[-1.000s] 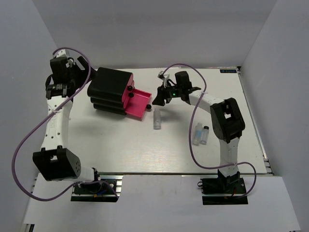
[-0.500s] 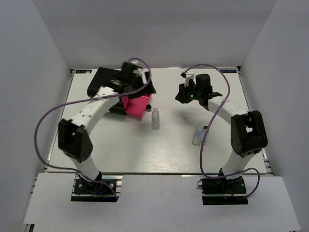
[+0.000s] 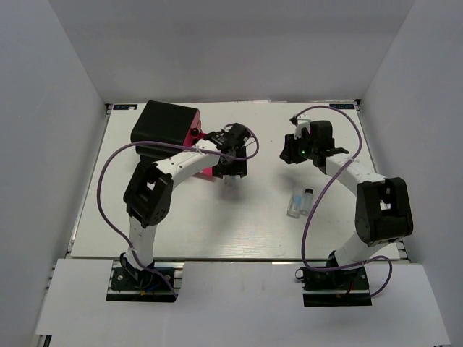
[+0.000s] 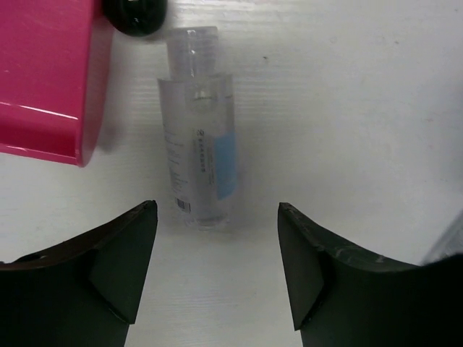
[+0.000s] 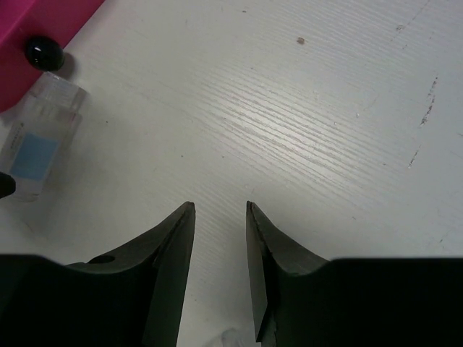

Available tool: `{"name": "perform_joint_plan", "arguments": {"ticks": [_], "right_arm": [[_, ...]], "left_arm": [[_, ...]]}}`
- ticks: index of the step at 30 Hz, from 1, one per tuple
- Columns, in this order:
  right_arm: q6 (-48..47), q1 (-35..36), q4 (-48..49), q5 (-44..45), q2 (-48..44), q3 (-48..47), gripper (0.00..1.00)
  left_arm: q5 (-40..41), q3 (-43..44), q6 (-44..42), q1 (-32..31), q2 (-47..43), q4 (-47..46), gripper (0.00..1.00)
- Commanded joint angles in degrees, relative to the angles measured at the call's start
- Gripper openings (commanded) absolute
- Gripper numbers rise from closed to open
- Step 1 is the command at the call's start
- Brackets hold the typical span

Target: Organize the makeup

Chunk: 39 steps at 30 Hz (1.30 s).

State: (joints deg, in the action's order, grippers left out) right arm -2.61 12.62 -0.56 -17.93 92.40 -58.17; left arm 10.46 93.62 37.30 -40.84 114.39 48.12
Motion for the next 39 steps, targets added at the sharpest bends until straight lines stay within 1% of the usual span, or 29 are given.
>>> {"name": "perform_joint_plan", "arguments": {"ticks": [1,2,4,5,8,11,13,14,15,16,18,19,23,24,26,28,30,35,37,38,39], "right_arm": [[0.6,-0.8,0.9,-0.4,-2.0,0.2,0.41],[0.6,-0.8,0.9,-0.5,-1.8,0.1,0.41],[0.6,-1.1,0.9,-1.0,-1.4,-0.2,0.41],[0.8,-1.2,0.9,-1.1,-1.2,-0.4,0.41],[1.3,-1.5,0.6,-1.7,-0.9,-0.6,0.41],[1.6,-1.8,0.7,-2.1,-1.0,-0.5,0.41],[1.6,-1.8,0.6,-2.2,-1.0,-0.3,0.41],[1.6,-2.0,0.6,-2.2,-1.0,-0.2,0.41],[1.8,-2.1,0.6,-2.2,-1.0,-0.2,0.41],[1.9,-2.1,0.7,-2.1,-1.0,-0.3,0.41],[2.0,-2.3,0.6,-2.3,-0.9,-0.2,0.4],[2.1,-2.3,0.6,-2.5,-0.8,-0.3,0.4],[1.9,-2.5,0.7,-2.9,-0.6,-0.4,0.4],[1.8,-2.5,0.6,-3.1,-0.5,-0.4,0.4],[1.9,-2.4,0.7,-3.4,0.0,-0.4,0.4],[1.8,-2.3,0.6,-3.8,0.5,-0.5,0.4],[1.7,-2.5,0.7,-4.0,0.8,-0.9,0.4],[1.4,-2.4,0.6,-3.7,1.3,-1.2,0.4],[1.3,-2.5,0.6,-3.8,1.3,-1.2,0.39],[1.3,-2.5,0.6,-3.7,1.3,-1.2,0.39],[1.3,-2.5,0.6,-3.7,1.4,-1.0,0.39]], "left_arm": [[4.3,3.3,-0.2,-0.1,0.2,0.0,0.76],[4.7,3.5,-0.3,-0.1,0.9,0.2,0.73],[4.7,3.4,-0.4,-0.1,2.9,-0.7,0.72],[5.0,3.3,-0.6,-0.1,3.9,-1.2,0.69],[5.6,3.1,-0.8,-0.6,5.4,-2.5,0.63],[6.5,3.2,-0.9,-0.6,7.3,-2.4,0.61],[7.1,3.0,-1.2,-0.6,8.0,-2.7,0.56],[7.5,2.7,-1.3,-0.6,7.9,-2.9,0.5],[7.8,2.4,-1.4,-0.6,7.3,-3.6,0.3],[7.7,2.3,-1.7,-0.6,7.2,-4.0,0.24],[7.6,2.3,-2.3,-1.3,6.1,-5.2,0.15],[7.8,2.3,-3.2,-1.9,4.5,-5.7,0.13],[9.5,2.4,-6.0,-2.4,-1.2,-8.7,0.12],[10.2,3.7,-6.6,-2.4,-1.9,-8.3,0.11],[12.5,6.3,-7.9,-0.9,-1.9,-6.2,0.04],[16.3,9.6,-9.9,-0.1,-1.2,-3.1,0.01],[17.3,11.1,-10.8,1.7,-0.5,-1.8,0.01],[18.8,10.3,-12.8,5.1,0.0,-2.3,0.04],[19.1,10.0,-13.5,5.9,0.7,-2.5,0.07],[19.2,10.1,-13.7,6.6,1.0,-2.8,0.1],[19.2,10.0,-14.1,7.3,1.5,-2.9,0.11]]}}
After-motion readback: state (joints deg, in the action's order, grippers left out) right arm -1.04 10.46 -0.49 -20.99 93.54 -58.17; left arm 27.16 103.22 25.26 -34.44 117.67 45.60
